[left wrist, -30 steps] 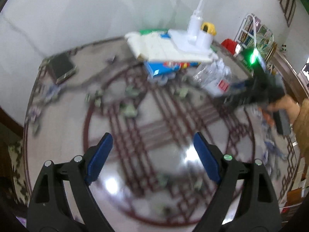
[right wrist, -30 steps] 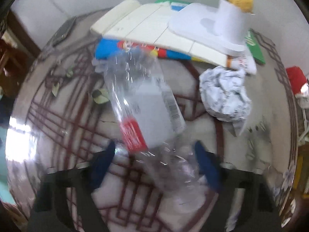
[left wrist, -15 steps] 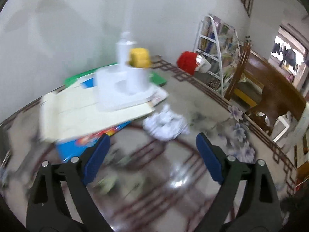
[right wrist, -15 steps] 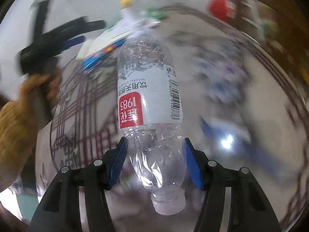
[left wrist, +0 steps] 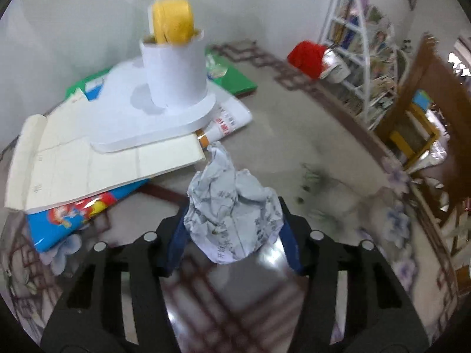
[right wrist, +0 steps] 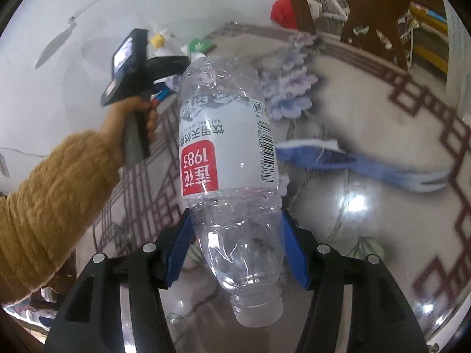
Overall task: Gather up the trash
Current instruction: 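Carry the crumpled paper and water bottle over the bin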
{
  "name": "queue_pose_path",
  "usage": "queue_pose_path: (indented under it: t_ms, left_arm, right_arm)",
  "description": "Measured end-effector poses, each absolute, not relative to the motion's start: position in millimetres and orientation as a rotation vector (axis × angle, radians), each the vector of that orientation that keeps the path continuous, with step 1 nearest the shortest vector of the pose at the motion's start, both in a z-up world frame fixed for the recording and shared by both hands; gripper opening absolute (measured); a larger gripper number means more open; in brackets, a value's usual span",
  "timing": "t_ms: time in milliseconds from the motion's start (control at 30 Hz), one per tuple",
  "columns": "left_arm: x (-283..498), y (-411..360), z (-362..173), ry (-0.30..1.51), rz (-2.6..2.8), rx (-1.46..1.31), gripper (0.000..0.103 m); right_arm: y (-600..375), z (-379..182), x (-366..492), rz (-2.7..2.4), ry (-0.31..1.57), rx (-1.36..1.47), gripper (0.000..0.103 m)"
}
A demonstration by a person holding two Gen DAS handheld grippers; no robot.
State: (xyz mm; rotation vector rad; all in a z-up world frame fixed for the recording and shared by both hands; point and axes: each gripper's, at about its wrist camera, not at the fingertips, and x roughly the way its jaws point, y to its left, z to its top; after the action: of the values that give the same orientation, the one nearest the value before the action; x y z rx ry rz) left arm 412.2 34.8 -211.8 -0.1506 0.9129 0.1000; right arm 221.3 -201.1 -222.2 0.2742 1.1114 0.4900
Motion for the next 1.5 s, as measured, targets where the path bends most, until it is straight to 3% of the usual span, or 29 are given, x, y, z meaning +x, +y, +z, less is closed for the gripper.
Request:
queue_pose_path:
  t_ms: [500, 933, 1500]
  left_arm:
    - [189.6, 12.2, -75.5, 0.724, -0.027, -0.041, 0.054]
    - [66.2, -10.4, -52.7, 0.730, -0.109, -0.110, 0.055]
    - [18.2, -43.2, -40.0, 0.698, -0.210, -0.090, 0.055]
  right_arm:
    - [-177.7, -151.2, 159.6, 0.498, 0.993, 0.260, 0.057]
    - [-190.1, -96.1, 69.2, 0.445, 0.889, 0.221, 0.057]
    - [-224.1, -78.3, 3.2, 0.339, 0.831, 0.243, 0.057]
